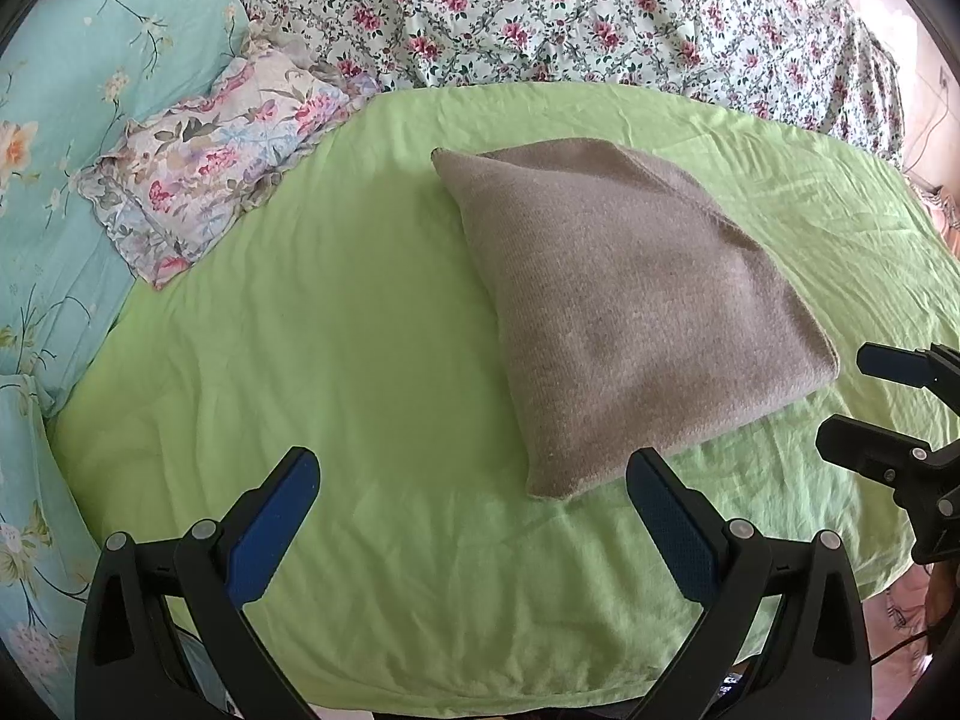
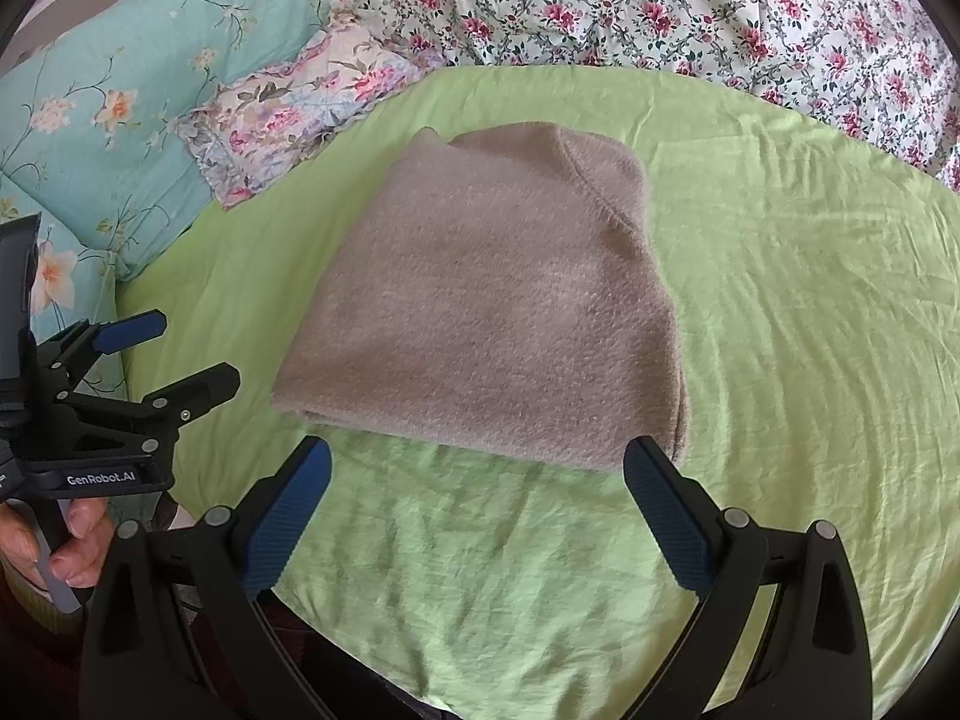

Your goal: Fold small clothes

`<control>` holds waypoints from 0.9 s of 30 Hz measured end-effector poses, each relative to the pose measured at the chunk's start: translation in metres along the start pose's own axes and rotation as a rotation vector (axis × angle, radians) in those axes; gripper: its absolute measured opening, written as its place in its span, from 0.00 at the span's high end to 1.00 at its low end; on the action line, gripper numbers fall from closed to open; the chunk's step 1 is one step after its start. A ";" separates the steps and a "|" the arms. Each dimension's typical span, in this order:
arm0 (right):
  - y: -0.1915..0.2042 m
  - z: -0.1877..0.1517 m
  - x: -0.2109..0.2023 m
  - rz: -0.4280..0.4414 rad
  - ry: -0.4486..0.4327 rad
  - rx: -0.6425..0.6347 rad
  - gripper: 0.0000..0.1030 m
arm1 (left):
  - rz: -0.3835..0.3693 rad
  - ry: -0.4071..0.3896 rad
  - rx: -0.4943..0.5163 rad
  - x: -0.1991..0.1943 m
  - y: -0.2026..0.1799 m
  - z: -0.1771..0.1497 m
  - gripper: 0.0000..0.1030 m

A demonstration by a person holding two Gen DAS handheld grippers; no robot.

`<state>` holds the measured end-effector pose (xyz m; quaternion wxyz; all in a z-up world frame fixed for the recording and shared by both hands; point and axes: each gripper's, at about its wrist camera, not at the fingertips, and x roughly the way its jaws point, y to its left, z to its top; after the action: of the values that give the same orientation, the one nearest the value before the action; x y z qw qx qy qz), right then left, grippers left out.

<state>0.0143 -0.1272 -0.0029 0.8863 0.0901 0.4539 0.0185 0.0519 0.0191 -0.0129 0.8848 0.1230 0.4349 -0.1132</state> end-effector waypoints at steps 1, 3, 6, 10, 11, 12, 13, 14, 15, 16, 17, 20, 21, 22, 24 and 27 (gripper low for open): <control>-0.001 0.000 0.000 0.001 0.000 -0.001 0.05 | 0.001 0.000 0.000 0.000 0.000 0.000 0.01; -0.001 0.000 0.000 0.001 0.001 0.000 0.05 | 0.000 0.000 0.000 0.000 0.000 0.000 0.01; -0.002 0.001 0.000 0.002 0.002 -0.001 0.05 | 0.001 0.001 0.001 0.000 -0.001 -0.001 0.01; 0.000 0.000 0.000 0.003 0.004 0.000 0.05 | 0.001 0.001 0.000 0.000 -0.001 -0.001 0.01; 0.001 -0.001 0.001 0.004 0.005 -0.001 0.05 | 0.001 0.001 0.000 0.000 -0.001 0.000 0.01; 0.002 -0.001 0.001 0.004 0.005 0.000 0.05 | 0.001 0.000 0.000 0.000 -0.001 0.000 0.01; 0.002 -0.001 0.001 0.005 0.005 -0.001 0.05 | 0.000 0.001 0.000 0.000 -0.001 0.000 0.01; 0.002 0.000 0.001 0.006 0.006 -0.001 0.05 | 0.000 0.001 0.001 0.000 -0.001 -0.001 0.01; 0.002 -0.001 0.001 0.006 0.007 0.000 0.05 | 0.000 0.001 0.001 0.000 -0.002 -0.001 0.01; 0.002 -0.001 0.001 0.006 0.007 0.000 0.05 | 0.000 0.001 0.001 0.000 -0.002 -0.001 0.01; 0.001 -0.001 0.001 0.006 0.007 0.000 0.05 | 0.000 0.001 0.001 0.000 -0.002 -0.001 0.01; 0.001 0.000 0.001 0.007 0.006 0.001 0.05 | -0.001 0.000 0.001 0.000 -0.002 -0.001 0.01; 0.000 -0.001 0.002 0.007 0.006 0.002 0.05 | 0.000 0.000 0.001 0.000 -0.003 -0.002 0.01; 0.000 -0.001 0.002 0.007 0.005 0.003 0.05 | -0.001 -0.001 0.002 0.000 -0.003 -0.002 0.01; 0.001 -0.001 0.001 0.008 0.001 0.006 0.05 | -0.003 -0.004 0.002 -0.001 -0.003 -0.002 0.01; 0.001 0.000 -0.001 0.010 -0.008 0.008 0.05 | -0.007 -0.012 0.001 -0.003 -0.002 -0.002 0.01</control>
<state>0.0132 -0.1265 -0.0020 0.8876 0.0959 0.4500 0.0208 0.0481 0.0181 -0.0116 0.8869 0.1213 0.4300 -0.1171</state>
